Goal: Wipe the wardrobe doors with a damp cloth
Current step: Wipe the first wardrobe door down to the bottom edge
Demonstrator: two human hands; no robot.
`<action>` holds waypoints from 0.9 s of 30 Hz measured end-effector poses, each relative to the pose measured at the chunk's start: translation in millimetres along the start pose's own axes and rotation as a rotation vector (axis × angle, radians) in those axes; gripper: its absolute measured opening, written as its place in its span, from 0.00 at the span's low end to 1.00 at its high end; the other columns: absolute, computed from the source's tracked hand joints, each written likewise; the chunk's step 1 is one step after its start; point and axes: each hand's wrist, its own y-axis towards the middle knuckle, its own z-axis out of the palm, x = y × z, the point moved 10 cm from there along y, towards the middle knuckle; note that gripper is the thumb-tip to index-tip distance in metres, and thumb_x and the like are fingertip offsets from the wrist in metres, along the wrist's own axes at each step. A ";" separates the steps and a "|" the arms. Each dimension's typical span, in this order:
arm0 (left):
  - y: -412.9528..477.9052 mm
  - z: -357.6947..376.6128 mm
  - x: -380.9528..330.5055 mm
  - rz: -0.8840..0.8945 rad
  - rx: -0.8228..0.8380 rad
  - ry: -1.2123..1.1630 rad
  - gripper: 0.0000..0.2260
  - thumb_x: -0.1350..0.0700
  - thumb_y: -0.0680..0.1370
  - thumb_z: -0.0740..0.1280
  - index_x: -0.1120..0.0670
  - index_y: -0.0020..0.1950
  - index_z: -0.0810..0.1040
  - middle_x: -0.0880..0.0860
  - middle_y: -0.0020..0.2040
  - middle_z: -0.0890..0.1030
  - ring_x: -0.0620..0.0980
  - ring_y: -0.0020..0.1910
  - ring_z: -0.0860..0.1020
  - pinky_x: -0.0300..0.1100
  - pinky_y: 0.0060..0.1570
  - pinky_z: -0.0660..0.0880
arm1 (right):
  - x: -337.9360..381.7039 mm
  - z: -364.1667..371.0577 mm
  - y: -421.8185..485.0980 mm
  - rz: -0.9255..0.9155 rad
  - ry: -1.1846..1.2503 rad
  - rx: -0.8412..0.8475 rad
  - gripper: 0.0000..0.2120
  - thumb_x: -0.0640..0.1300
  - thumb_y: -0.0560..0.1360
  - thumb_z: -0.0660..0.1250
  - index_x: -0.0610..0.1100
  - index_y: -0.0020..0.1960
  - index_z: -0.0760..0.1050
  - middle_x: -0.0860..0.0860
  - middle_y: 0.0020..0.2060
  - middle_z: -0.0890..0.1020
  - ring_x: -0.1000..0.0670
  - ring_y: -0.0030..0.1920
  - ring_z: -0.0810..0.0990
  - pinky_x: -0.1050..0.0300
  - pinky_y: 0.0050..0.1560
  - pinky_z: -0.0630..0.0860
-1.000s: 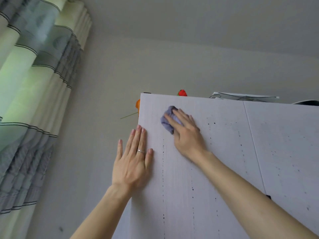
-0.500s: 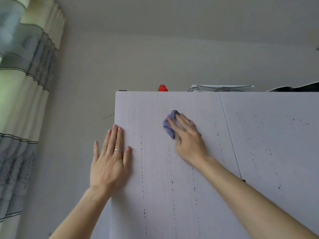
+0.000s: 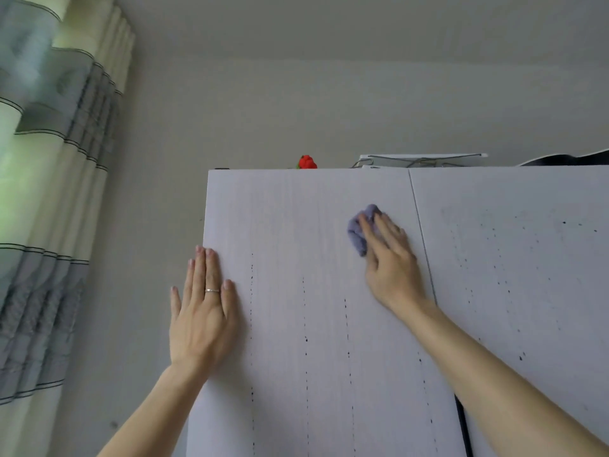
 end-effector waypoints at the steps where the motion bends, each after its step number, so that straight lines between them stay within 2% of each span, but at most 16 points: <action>1: -5.4 1.8 -1.1 -0.021 0.008 -0.022 0.26 0.45 0.85 0.42 0.46 0.82 0.38 0.38 0.79 0.34 0.36 0.77 0.36 0.51 0.79 0.41 | 11.0 6.5 -25.3 -0.095 0.018 0.041 0.25 0.39 0.79 0.53 0.44 0.75 0.69 0.42 0.75 0.69 0.43 0.76 0.64 0.45 0.76 0.61; 4: -13.8 2.5 -4.2 -0.046 0.041 -0.024 0.26 0.47 0.85 0.44 0.47 0.82 0.39 0.38 0.79 0.35 0.38 0.79 0.38 0.52 0.79 0.42 | 30.2 11.9 -66.1 -0.382 0.007 0.232 0.27 0.38 0.78 0.53 0.47 0.76 0.67 0.44 0.75 0.68 0.45 0.77 0.63 0.49 0.76 0.57; 6: -18.5 2.8 -2.5 -0.049 0.059 -0.009 0.26 0.47 0.85 0.45 0.47 0.82 0.39 0.39 0.79 0.35 0.40 0.80 0.40 0.52 0.79 0.42 | 16.3 2.4 -44.8 -0.418 -0.043 0.250 0.27 0.38 0.78 0.53 0.48 0.76 0.67 0.44 0.76 0.68 0.45 0.76 0.63 0.54 0.75 0.54; 7: -21.6 3.2 -1.6 -0.054 0.074 0.002 0.26 0.47 0.85 0.45 0.47 0.82 0.39 0.39 0.79 0.35 0.41 0.80 0.40 0.53 0.79 0.43 | -0.3 -4.5 -24.1 -0.331 -0.043 0.222 0.27 0.38 0.79 0.53 0.48 0.77 0.66 0.44 0.76 0.66 0.44 0.77 0.62 0.57 0.75 0.52; 9: -28.2 3.9 0.1 -0.063 0.098 0.027 0.26 0.47 0.85 0.45 0.46 0.82 0.39 0.38 0.78 0.35 0.41 0.80 0.41 0.53 0.79 0.43 | -41.2 -15.3 7.9 -0.025 0.003 0.139 0.26 0.36 0.81 0.55 0.49 0.78 0.62 0.47 0.78 0.62 0.44 0.79 0.57 0.59 0.76 0.50; 10: -31.5 4.3 1.0 -0.064 0.105 0.036 0.26 0.47 0.85 0.45 0.46 0.82 0.39 0.38 0.78 0.35 0.42 0.80 0.42 0.54 0.79 0.44 | -50.9 -16.6 9.4 0.102 0.027 0.100 0.26 0.35 0.81 0.56 0.49 0.78 0.62 0.47 0.79 0.61 0.44 0.79 0.56 0.58 0.77 0.50; 11: -34.4 3.9 2.0 -0.064 0.108 0.044 0.26 0.47 0.85 0.45 0.46 0.81 0.39 0.38 0.78 0.35 0.42 0.80 0.42 0.54 0.79 0.44 | -47.0 -16.7 2.9 0.143 0.035 0.054 0.26 0.35 0.81 0.57 0.48 0.78 0.64 0.46 0.79 0.61 0.44 0.79 0.57 0.54 0.78 0.52; 13: -37.7 3.2 5.5 -0.067 0.117 0.050 0.26 0.47 0.85 0.45 0.45 0.81 0.39 0.37 0.78 0.36 0.42 0.80 0.43 0.54 0.79 0.44 | -11.9 -9.1 -27.5 0.009 0.064 0.015 0.25 0.36 0.79 0.56 0.45 0.76 0.68 0.43 0.76 0.66 0.42 0.77 0.62 0.47 0.76 0.60; 15: -41.1 3.3 6.6 -0.074 0.134 0.065 0.26 0.47 0.85 0.45 0.45 0.81 0.38 0.37 0.79 0.36 0.41 0.80 0.42 0.55 0.79 0.45 | 31.8 4.7 -74.8 -0.274 0.101 0.093 0.26 0.36 0.77 0.55 0.43 0.73 0.72 0.41 0.73 0.71 0.41 0.74 0.66 0.45 0.73 0.67; 18: -46.7 4.0 5.7 -0.072 0.158 0.098 0.26 0.47 0.85 0.44 0.45 0.81 0.38 0.37 0.78 0.35 0.37 0.78 0.40 0.55 0.79 0.45 | 60.7 20.6 -118.4 -0.595 0.078 0.337 0.33 0.32 0.73 0.61 0.49 0.76 0.69 0.44 0.75 0.68 0.45 0.77 0.64 0.45 0.75 0.64; 20: -50.2 2.6 5.5 -0.065 0.168 0.113 0.26 0.47 0.85 0.43 0.45 0.81 0.38 0.36 0.78 0.35 0.35 0.77 0.38 0.54 0.79 0.44 | 51.2 19.9 -94.9 -0.648 0.049 0.328 0.35 0.30 0.72 0.64 0.50 0.76 0.68 0.44 0.75 0.68 0.44 0.76 0.64 0.45 0.75 0.64; 21: -52.0 2.2 5.0 -0.053 0.172 0.125 0.26 0.46 0.85 0.43 0.45 0.81 0.38 0.36 0.78 0.34 0.35 0.77 0.38 0.54 0.79 0.44 | 40.8 18.0 -73.1 -0.573 0.043 0.288 0.33 0.31 0.73 0.63 0.48 0.76 0.68 0.43 0.75 0.68 0.43 0.76 0.64 0.45 0.75 0.64; 23: -56.7 2.0 6.4 -0.018 0.176 0.156 0.25 0.45 0.84 0.41 0.44 0.80 0.36 0.35 0.77 0.33 0.35 0.76 0.37 0.53 0.79 0.44 | 11.3 5.6 -26.9 -0.263 0.059 0.151 0.28 0.34 0.77 0.58 0.48 0.76 0.67 0.42 0.76 0.67 0.42 0.77 0.62 0.43 0.75 0.60; 25: -61.4 2.5 9.6 0.017 0.166 0.170 0.25 0.43 0.83 0.38 0.43 0.79 0.35 0.35 0.77 0.33 0.35 0.77 0.36 0.52 0.79 0.43 | 1.7 6.4 -16.9 0.018 0.084 0.078 0.28 0.36 0.77 0.56 0.49 0.77 0.65 0.44 0.78 0.63 0.43 0.79 0.57 0.44 0.78 0.54; 26: -63.9 2.4 13.0 0.029 0.159 0.166 0.26 0.42 0.82 0.37 0.43 0.79 0.35 0.35 0.77 0.33 0.35 0.77 0.37 0.52 0.78 0.44 | 14.5 14.0 -27.1 0.045 0.083 0.080 0.29 0.36 0.77 0.56 0.49 0.77 0.65 0.44 0.78 0.61 0.44 0.79 0.56 0.44 0.78 0.52; 27: -65.7 3.2 15.5 0.040 0.152 0.159 0.27 0.42 0.82 0.37 0.43 0.80 0.36 0.35 0.78 0.34 0.35 0.77 0.37 0.52 0.78 0.44 | 35.4 23.0 -43.2 -0.020 0.080 0.102 0.29 0.36 0.77 0.56 0.49 0.77 0.65 0.44 0.78 0.62 0.44 0.79 0.56 0.44 0.78 0.52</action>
